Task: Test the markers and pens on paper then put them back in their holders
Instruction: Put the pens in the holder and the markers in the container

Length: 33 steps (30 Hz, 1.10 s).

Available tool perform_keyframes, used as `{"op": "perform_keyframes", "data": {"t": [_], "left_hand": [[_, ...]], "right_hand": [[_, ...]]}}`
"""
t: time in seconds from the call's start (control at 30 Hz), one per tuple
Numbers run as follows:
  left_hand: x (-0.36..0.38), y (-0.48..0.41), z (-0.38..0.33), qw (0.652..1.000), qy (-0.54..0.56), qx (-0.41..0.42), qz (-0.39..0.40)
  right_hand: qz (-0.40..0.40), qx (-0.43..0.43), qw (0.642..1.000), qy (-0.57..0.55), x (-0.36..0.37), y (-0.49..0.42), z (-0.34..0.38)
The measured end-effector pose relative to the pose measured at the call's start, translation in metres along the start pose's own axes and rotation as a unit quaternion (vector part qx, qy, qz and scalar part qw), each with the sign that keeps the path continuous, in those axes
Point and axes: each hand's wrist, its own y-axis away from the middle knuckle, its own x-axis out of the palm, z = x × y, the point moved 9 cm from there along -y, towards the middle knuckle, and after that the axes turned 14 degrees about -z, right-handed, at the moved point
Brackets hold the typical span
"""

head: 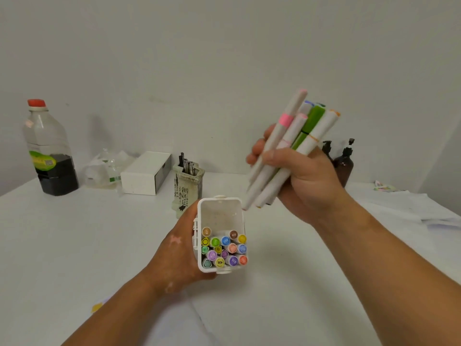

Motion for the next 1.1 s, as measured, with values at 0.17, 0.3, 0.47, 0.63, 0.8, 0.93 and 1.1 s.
{"op": "perform_keyframes", "data": {"t": [0.17, 0.3, 0.47, 0.63, 0.8, 0.93, 1.1], "left_hand": [[-0.002, 0.0, 0.007, 0.999, -0.035, -0.028, -0.002], [0.002, -0.002, 0.013, 0.997, -0.032, -0.065, 0.016], [0.002, -0.003, 0.009, 0.996, -0.061, -0.066, 0.018], [0.003, -0.003, 0.006, 0.998, -0.038, -0.052, 0.02], [-0.002, -0.003, 0.001, 0.999, -0.023, -0.032, 0.002], [-0.002, -0.001, 0.0, 1.0, 0.002, -0.026, 0.007], [-0.001, 0.0, 0.003, 1.0, 0.006, -0.028, 0.011]], "right_hand": [[0.055, -0.052, 0.99, 0.12, 0.037, 0.008, -0.035], [0.062, -0.092, 0.953, 0.283, 0.038, 0.011, -0.057], [0.045, -0.122, 0.937, 0.324, 0.037, 0.011, -0.056], [0.048, -0.14, 0.921, 0.361, 0.036, 0.016, -0.052], [0.015, -0.182, 0.906, 0.381, 0.029, 0.016, -0.023], [-0.044, -0.185, 0.927, 0.323, 0.008, 0.013, 0.014], [0.039, -0.175, 0.815, 0.55, -0.004, 0.021, 0.024]]}}
